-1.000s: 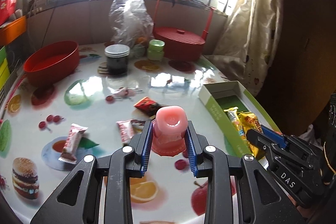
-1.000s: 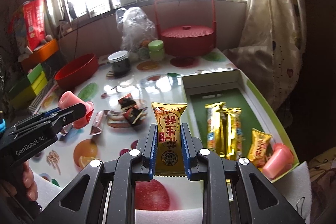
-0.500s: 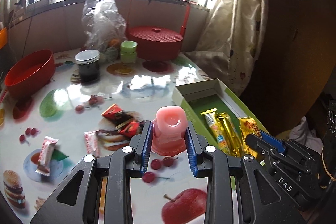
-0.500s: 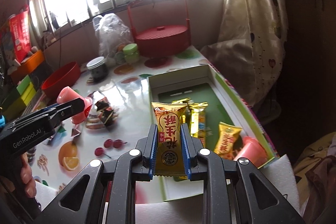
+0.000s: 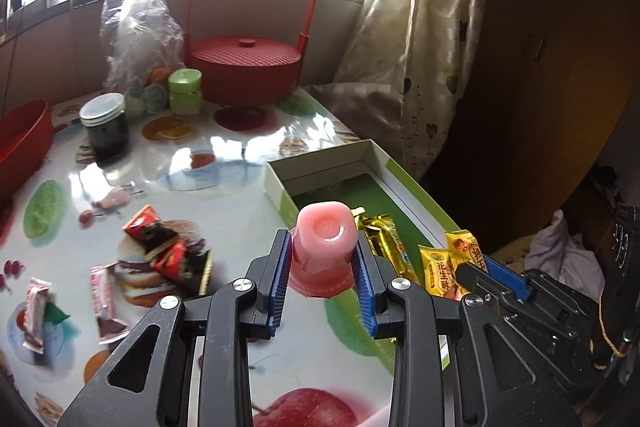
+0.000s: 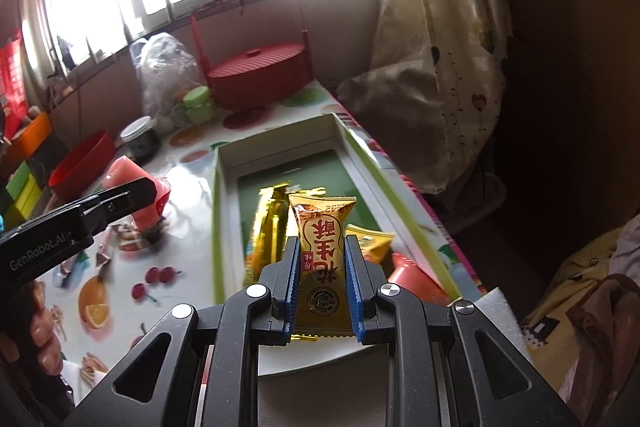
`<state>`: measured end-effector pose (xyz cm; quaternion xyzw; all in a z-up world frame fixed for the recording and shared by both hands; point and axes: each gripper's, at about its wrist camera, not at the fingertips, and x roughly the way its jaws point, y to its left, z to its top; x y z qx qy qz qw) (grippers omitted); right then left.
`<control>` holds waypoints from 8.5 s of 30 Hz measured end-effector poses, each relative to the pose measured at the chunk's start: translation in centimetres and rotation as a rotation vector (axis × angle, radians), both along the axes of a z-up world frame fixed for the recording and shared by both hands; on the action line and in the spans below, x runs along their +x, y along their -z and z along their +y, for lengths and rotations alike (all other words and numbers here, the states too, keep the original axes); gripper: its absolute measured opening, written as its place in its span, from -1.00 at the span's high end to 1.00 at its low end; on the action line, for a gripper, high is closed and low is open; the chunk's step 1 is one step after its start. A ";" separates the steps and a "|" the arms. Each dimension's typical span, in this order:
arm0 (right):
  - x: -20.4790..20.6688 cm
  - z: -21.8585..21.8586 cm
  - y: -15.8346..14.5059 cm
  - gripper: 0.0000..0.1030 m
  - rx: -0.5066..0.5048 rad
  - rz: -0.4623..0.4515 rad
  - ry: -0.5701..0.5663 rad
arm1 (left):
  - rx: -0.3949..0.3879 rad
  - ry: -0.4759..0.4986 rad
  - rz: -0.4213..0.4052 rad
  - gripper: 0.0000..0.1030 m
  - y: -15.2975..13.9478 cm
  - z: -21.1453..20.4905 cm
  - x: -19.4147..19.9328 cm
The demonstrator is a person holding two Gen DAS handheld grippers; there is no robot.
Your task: Organize snacks
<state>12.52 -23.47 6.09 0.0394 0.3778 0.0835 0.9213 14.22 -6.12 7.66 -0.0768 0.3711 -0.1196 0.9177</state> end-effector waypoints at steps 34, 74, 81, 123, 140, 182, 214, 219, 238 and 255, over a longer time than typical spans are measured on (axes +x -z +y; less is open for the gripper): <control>1.3 0.0 2.8 0.60 -0.041 0.042 -0.007 | 0.067 0.076 0.074 0.39 3.1 -4.8 3.1; 0.9 0.4 3.0 0.05 -0.016 0.035 0.000 | 0.048 0.066 0.063 0.09 2.2 -4.5 2.5; 0.5 0.3 2.6 -0.04 -0.011 0.029 0.007 | 0.045 0.068 0.039 0.09 1.3 -4.4 1.8; -2.2 5.7 -0.4 -0.12 -0.029 -0.052 -0.058 | 0.079 -0.126 -0.049 0.09 -0.5 4.8 -5.7; -2.0 10.8 -0.4 -0.12 -0.045 -0.042 -0.159 | 0.066 -0.226 -0.018 0.09 0.9 10.1 -7.0; 2.7 24.0 3.4 -0.13 -0.054 0.076 -0.437 | 0.064 -0.455 0.132 0.09 6.4 22.9 -7.0; 3.7 27.6 5.8 -0.18 -0.154 0.123 -0.479 | 0.110 -0.443 0.160 0.09 7.3 22.9 -5.2; 3.8 27.0 5.8 -0.11 -0.143 0.123 -0.453 | 0.118 -0.447 0.159 0.09 7.3 22.8 -5.2; 3.8 26.5 5.6 0.41 -0.123 0.115 -0.441 | 0.108 -0.453 0.154 0.58 7.2 22.9 -5.3; 3.0 26.1 5.2 0.43 -0.113 0.105 -0.451 | 0.111 -0.458 0.147 0.60 6.8 22.5 -5.9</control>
